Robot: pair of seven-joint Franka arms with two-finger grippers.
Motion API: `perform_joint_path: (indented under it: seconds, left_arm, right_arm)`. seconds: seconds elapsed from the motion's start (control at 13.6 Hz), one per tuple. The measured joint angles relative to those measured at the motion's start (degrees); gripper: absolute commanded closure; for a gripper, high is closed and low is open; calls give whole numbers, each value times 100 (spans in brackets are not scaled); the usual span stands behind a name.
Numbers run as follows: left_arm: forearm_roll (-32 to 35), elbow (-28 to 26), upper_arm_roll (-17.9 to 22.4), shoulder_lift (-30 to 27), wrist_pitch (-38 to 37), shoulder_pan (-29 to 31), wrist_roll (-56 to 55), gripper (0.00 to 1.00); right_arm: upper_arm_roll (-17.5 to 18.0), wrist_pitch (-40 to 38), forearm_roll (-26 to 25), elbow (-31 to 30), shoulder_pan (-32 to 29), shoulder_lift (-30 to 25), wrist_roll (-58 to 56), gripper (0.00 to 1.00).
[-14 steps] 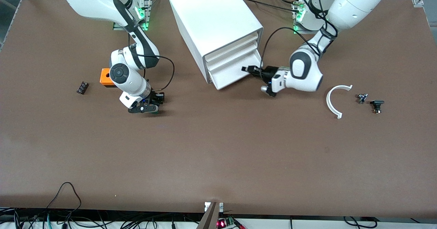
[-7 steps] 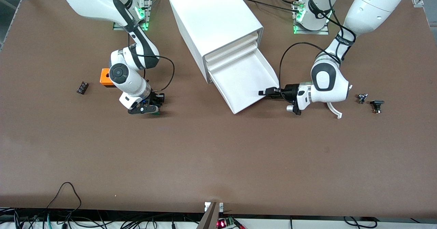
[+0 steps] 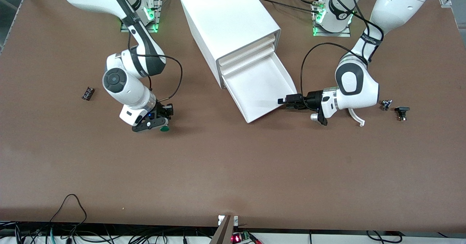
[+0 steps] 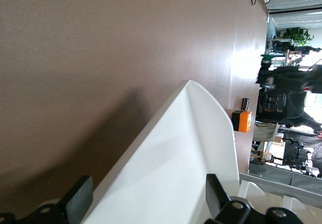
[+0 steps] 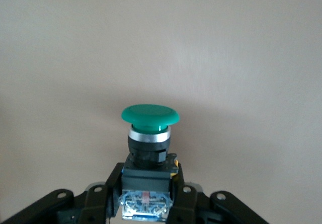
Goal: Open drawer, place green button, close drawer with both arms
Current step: 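Lift the green button with the right gripper while the left gripper withdraws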
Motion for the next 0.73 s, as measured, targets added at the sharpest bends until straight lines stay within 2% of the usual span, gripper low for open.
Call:
perform_joint_path:
  seconds: [0.15,0.29,0.44,0.59,0.73]
  left_arm:
    - [-1,-76,-30,-130,3,-5,-29,0]
    - [-15,-90,2,-287,80,55,-42,0]
    - [-15,-77,61,-533,103,340,-36,0]
    - [33,9,258,-852,103,510,-33,0]
    - [378,40,516,-1176,103,633,-35,0]
  right_arm:
    - [0,-724,1,865,-1,-48,-654,75]
    - [20,-1097,6,1466,0,-55,-1598,75]
    - [179,-1156,17,1721,2,-38,-2520,75]
    - [520,-1161,19,1793,11,14,-3230,75]
    - [889,-1157,16,1859,87,108,-3806,75]
